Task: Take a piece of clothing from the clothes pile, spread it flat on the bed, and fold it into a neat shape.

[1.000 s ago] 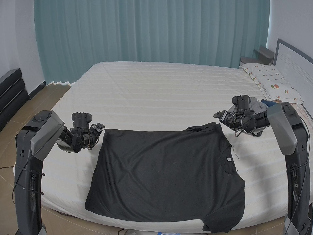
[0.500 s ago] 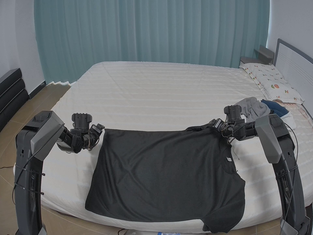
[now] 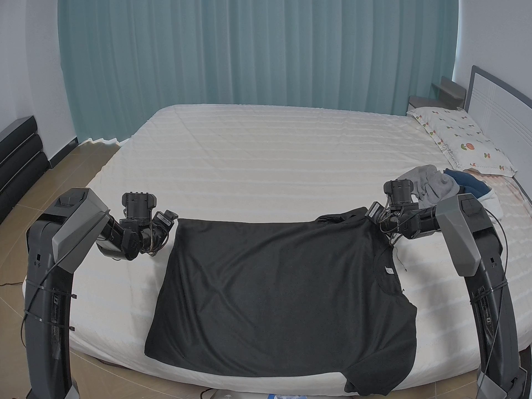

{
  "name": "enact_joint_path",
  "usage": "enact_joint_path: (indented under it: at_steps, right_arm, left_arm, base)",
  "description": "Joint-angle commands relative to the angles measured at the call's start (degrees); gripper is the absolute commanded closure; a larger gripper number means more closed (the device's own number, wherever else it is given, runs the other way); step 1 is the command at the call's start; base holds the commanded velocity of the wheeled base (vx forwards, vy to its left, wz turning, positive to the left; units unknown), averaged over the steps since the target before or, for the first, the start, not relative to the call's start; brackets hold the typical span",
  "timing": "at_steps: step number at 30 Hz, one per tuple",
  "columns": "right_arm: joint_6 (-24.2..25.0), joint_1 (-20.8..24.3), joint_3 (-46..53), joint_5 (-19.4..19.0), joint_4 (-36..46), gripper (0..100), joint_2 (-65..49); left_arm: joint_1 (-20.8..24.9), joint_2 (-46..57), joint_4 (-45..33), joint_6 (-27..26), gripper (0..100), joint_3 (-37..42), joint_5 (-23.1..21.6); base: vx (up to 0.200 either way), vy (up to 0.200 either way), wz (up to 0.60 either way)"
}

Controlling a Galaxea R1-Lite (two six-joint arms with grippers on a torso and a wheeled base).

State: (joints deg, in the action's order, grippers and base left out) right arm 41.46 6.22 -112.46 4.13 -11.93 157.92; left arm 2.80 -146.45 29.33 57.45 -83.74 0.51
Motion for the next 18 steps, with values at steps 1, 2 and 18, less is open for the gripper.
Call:
enact_joint_path:
  at_steps: [1,2,18]
  right_arm:
    - [0.0,-0.1,2.9,0.1,-0.1,100,-2.5]
    - [-0.3,-0.1,7.5,-0.2,-0.4,100,-4.5]
    - [-7.6,-0.8,24.5,-1.8,-2.1,100,-12.1]
  left_arm:
    - [0.0,0.0,0.0,0.0,0,0.0,0.0]
    - [0.0,0.0,0.0,0.0,0,0.0,0.0]
    - [0.0,0.0,-0.1,0.0,0,0.0,0.0]
  base:
    - [0.000,0.000,0.00]
    - [0.000,0.000,0.00]
    - [0.000,0.000,0.00]
